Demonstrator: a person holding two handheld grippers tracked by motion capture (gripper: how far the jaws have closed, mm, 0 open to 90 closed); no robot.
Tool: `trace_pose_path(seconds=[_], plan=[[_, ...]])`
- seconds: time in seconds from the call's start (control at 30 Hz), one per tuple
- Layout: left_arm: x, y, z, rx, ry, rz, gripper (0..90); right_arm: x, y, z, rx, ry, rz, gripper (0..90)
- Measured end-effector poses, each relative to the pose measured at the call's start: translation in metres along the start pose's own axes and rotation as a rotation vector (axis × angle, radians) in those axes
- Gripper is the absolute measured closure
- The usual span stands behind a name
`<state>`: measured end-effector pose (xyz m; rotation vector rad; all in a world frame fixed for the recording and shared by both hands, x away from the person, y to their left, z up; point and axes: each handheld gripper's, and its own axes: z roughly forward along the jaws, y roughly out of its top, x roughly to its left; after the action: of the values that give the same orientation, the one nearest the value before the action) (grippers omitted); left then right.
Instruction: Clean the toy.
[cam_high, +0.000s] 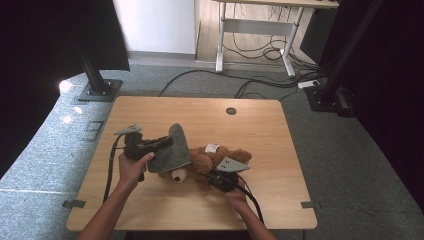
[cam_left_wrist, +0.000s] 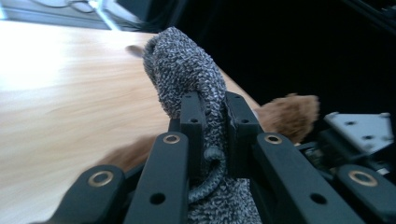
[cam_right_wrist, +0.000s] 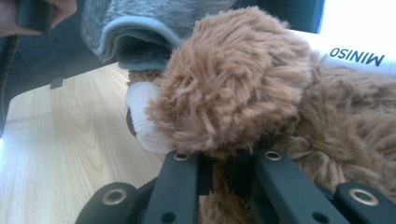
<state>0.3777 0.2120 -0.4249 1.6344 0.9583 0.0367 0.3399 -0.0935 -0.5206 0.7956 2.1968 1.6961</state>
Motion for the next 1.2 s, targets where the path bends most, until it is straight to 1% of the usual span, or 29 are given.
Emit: trace_pose_path(seconds=[0.03, 0.07, 0.17, 0.23, 0.3, 0.33, 0.37, 0.4, 0.43, 0.47, 0.5, 0.53, 0.57, 0.6, 0.63, 0.67, 0.7, 0.77, 0.83, 0.87, 0.9, 0.93, 0.97, 1.03, 1.07, 1.1, 1.17, 1.2], plan=[[-0.01, 0.007, 0.013, 0.018, -0.036, 0.017, 79.3, 0.0, 0.0, 0.0, 0.002, 0.0, 0.001, 83.2], [-0.01, 0.007, 0.013, 0.018, -0.036, 0.017, 79.4, 0.0, 0.0, 0.0, 0.002, 0.0, 0.001, 83.2], [-0.02, 0.013, 0.03, 0.029, -0.064, 0.027, 79.4, 0.0, 0.0, 0.0, 0.005, 0.004, 0.003, 83.2], [-0.024, 0.017, 0.039, 0.042, -0.067, 0.036, 79.3, 0.0, 0.0, 0.0, 0.01, 0.004, 0.002, 83.3], [-0.027, 0.019, 0.05, 0.054, -0.087, 0.026, 79.4, 0.0, 0.0, 0.001, 0.013, 0.004, 0.004, 83.3], [-0.028, 0.022, 0.063, 0.075, -0.119, 0.014, 79.3, 0.001, 0.0, 0.002, 0.016, 0.002, -0.001, 83.4], [-0.028, 0.022, 0.063, 0.075, -0.119, 0.014, 79.3, 0.001, 0.0, 0.002, 0.016, 0.002, -0.001, 83.4], [-0.028, 0.023, 0.071, 0.095, -0.138, 0.003, 79.3, 0.001, 0.0, 0.002, 0.019, 0.002, -0.004, 83.4], [-0.028, 0.024, 0.078, 0.109, -0.146, -0.003, 79.3, 0.002, 0.0, 0.003, 0.024, 0.001, -0.008, 83.4], [-0.029, 0.025, 0.092, 0.147, -0.141, 0.0, 79.2, 0.003, 0.0, 0.004, 0.026, 0.0, -0.013, 83.6], [-0.029, 0.025, 0.092, 0.147, -0.141, 0.0, 79.2, 0.003, 0.0, 0.004, 0.026, 0.0, -0.013, 83.6], [-0.03, 0.024, 0.104, 0.191, -0.126, -0.006, 79.1, 0.004, 0.0, 0.004, 0.031, -0.001, -0.018, 83.8], [-0.03, 0.024, 0.104, 0.191, -0.126, -0.006, 79.1, 0.004, 0.0, 0.004, 0.031, -0.001, -0.018, 83.8], [-0.03, 0.02, 0.115, 0.248, -0.077, 0.014, 79.1, 0.004, 0.0, 0.004, 0.035, -0.002, -0.021, 83.9], [-0.03, 0.02, 0.115, 0.248, -0.077, 0.014, 79.1, 0.004, 0.0, 0.004, 0.035, -0.002, -0.021, 83.9], [-0.03, 0.017, 0.12, 0.283, -0.041, 0.037, 79.1, 0.004, -0.001, 0.004, 0.038, -0.004, -0.026, 84.0], [-0.03, 0.017, 0.12, 0.283, -0.041, 0.037, 79.2, 0.004, -0.001, 0.004, 0.038, -0.004, -0.026, 84.0], [-0.029, 0.016, 0.119, 0.289, -0.013, 0.047, 79.3, 0.004, -0.002, 0.004, 0.044, -0.007, -0.026, 84.0], [-0.029, 0.015, 0.115, 0.293, 0.025, 0.064, 79.4, 0.004, -0.002, 0.004, 0.047, -0.006, -0.026, 84.2], [-0.028, 0.016, 0.108, 0.291, 0.065, 0.08, 79.5, 0.005, -0.002, 0.004, 0.046, -0.005, -0.022, 84.3], [-0.026, 0.016, 0.105, 0.29, 0.078, 0.084, 79.5, 0.005, -0.003, 0.004, 0.046, -0.004, -0.021, 84.3], [-0.026, 0.016, 0.105, 0.29, 0.078, 0.084, 79.5, 0.005, -0.003, 0.004, 0.046, -0.004, -0.021, 84.3], [-0.024, 0.017, 0.099, 0.291, 0.097, 0.089, 79.5, 0.005, -0.003, 0.004, 0.045, -0.003, -0.02, 84.3], [-0.017, 0.016, 0.089, 0.288, 0.127, 0.086, 79.4, 0.005, -0.003, 0.004, 0.046, -0.001, -0.022, 84.4], [-0.008, 0.014, 0.078, 0.289, 0.152, 0.082, 79.4, 0.006, -0.003, 0.004, 0.044, 0.003, -0.023, 84.3], [-0.008, 0.014, 0.078, 0.289, 0.152, 0.082, 79.4, 0.006, -0.003, 0.004, 0.044, 0.003, -0.023, 84.3], [0.001, 0.012, 0.067, 0.285, 0.173, 0.072, 79.4, 0.006, -0.004, 0.003, 0.044, 0.008, -0.025, 84.4], [0.008, 0.01, 0.059, 0.276, 0.181, 0.056, 79.3, 0.006, -0.004, 0.003, 0.044, 0.01, -0.026, 84.4]])
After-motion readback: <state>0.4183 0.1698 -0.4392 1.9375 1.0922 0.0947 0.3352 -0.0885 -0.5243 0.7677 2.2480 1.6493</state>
